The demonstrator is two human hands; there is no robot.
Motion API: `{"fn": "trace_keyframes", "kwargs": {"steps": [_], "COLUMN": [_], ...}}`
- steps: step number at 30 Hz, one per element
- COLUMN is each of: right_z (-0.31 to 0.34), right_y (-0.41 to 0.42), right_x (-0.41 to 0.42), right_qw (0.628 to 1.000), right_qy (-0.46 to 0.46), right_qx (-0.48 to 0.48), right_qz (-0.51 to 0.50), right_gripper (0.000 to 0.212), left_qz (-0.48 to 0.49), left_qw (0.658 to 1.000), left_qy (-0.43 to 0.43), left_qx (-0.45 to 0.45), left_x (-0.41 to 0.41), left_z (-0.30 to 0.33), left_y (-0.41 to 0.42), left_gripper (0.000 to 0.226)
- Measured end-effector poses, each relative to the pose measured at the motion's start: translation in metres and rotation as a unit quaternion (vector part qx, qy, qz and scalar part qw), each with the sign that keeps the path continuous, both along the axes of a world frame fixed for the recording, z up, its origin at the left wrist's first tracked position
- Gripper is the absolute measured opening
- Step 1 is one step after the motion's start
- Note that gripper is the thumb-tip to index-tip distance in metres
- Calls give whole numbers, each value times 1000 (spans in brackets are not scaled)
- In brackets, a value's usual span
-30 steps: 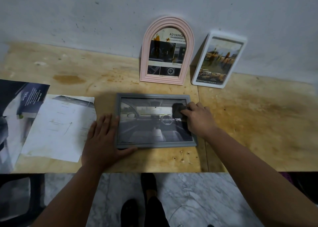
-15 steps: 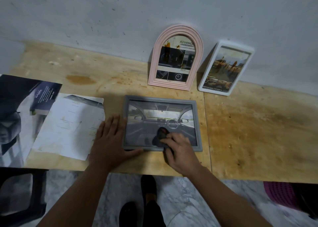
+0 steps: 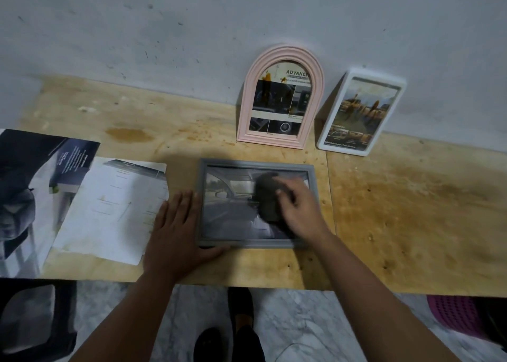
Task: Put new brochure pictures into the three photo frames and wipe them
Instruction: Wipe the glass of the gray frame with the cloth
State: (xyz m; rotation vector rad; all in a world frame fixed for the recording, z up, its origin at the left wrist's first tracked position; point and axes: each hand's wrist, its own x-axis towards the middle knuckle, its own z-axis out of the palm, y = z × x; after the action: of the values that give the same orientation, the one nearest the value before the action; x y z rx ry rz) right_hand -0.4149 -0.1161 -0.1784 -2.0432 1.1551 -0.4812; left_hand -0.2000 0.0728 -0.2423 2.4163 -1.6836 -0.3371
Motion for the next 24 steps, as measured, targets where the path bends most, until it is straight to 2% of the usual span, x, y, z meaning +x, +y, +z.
{"fn": "trace_keyframes", "kwargs": {"steps": [2,4,5,15,19,24], "right_z": [-10,-26,-33,-53,-51,-52], "right_y": [-22,-29,-27,11,33,49], "right_x": [-20,-23,-17,105,113,84], "right_qw": [991,970,965,974,955,941], "right_qy": [89,191,212,165,151,123], "right_qx": [-87,-129,-141,-156,-222,-202], "right_qz": [-53,-71,-62,10,125,243], "right_gripper": [35,37,37,36,40,37], "left_qz": [3,2,1,1,-3,-5], "left_qw": [1000,1000,1000,1000,1000,1000], "left_qy": [-3,0,2,2,1,6], "left_qx": [3,7,9,0,6,0], "left_x": [0,0,-1,0,1,1], "left_z": [0,-1,-1,0,-3,-4], "left_y": [-1,-2,-3,-3,-3,-2], "left_gripper": [133,133,133,131,132,132]}}
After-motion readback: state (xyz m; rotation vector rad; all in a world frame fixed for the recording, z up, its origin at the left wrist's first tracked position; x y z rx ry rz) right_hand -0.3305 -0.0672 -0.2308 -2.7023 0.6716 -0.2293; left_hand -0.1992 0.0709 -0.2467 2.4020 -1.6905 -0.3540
